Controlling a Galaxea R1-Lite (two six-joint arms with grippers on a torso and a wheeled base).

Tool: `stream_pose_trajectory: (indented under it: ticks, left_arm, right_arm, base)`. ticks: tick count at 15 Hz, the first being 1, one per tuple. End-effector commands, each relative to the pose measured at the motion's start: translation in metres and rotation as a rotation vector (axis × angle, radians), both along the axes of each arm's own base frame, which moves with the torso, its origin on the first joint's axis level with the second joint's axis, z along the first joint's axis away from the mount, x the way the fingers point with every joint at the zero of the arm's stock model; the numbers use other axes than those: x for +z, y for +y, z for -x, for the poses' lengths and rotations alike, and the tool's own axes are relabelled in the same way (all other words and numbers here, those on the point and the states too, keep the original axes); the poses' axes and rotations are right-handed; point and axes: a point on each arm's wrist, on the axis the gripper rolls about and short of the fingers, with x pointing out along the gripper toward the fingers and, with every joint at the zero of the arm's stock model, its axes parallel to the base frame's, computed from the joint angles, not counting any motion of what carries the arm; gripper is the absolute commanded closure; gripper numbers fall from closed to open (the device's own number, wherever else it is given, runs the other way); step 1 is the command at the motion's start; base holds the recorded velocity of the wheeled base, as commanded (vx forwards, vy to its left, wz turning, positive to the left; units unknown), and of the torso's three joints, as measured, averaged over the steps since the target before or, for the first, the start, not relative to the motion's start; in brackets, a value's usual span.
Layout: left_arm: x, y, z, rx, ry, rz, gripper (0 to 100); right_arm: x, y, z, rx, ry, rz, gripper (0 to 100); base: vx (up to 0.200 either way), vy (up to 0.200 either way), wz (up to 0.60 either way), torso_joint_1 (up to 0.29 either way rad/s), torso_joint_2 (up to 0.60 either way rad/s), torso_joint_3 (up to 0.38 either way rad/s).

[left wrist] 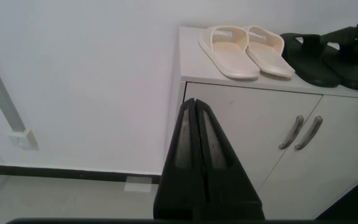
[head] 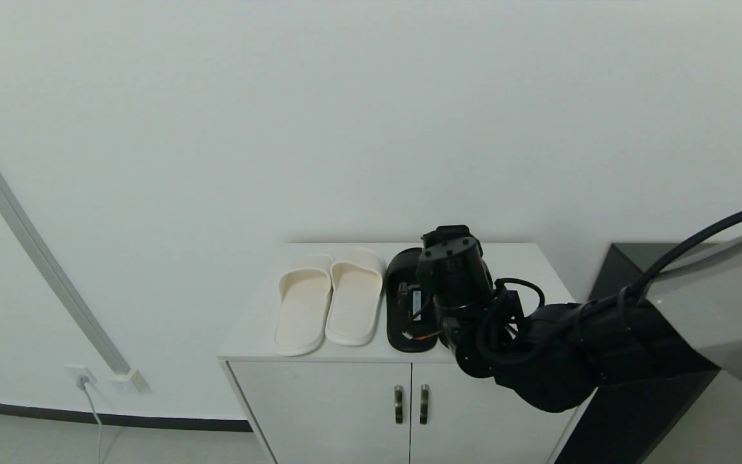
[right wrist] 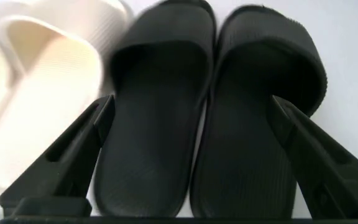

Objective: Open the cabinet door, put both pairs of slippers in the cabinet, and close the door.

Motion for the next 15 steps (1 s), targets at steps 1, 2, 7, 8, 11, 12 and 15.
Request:
stream_pose_trajectory:
  ticks: [1,2,7,8,11,12,15]
  left_arm:
    - [0.0,0.0,0.0,0.0,0.0,0.0,100]
    - [0.0,0.0,0.0,0.0,0.0,0.002,100]
    - [0.0,0.0,0.0,0.0,0.0,0.002,100]
    - [0.0,0.0,0.0,0.0,0.0,0.002,100]
    - [0.0,0.0,0.0,0.0,-0.001,0.002,100]
    - [0.0,0.0,0.0,0.0,0.0,0.003,100]
    - [0.0,0.0,0.0,0.0,0.0,0.003,100]
  right_arm:
    - [-0.021,-0.003,-0.023,-0.055,0.019,0.027,0]
    - [-0.023,-0.005,-0.03,-0.07,0.018,0.026,0]
    - [-0.037,0.006,-0.062,-0.094,-0.004,0.004,0]
    - [-0.038,0.007,-0.068,-0.1,-0.01,0.003,0]
    - [-0.043,0.004,-0.085,-0.128,-0.009,0.006,0]
    - [-0.044,0.003,-0.09,-0.137,-0.013,0.001,0]
    - [-0.044,0.002,-0.096,-0.144,-0.02,-0.004,100]
  base:
    - [0.0,0.0,0.0,0.0,0.0,0.0]
    - [0.0,0.0,0.0,0.0,0.0,0.0]
    - [0.0,0.0,0.0,0.0,0.0,0.0]
    - [0.0,0.0,0.0,0.0,0.0,0.0]
    - [0.0,0.0,0.0,0.0,0.0,0.0]
    - [0.0,0.0,0.0,0.0,0.0,0.0]
    - [0.0,0.0,0.0,0.0,0.0,0.0]
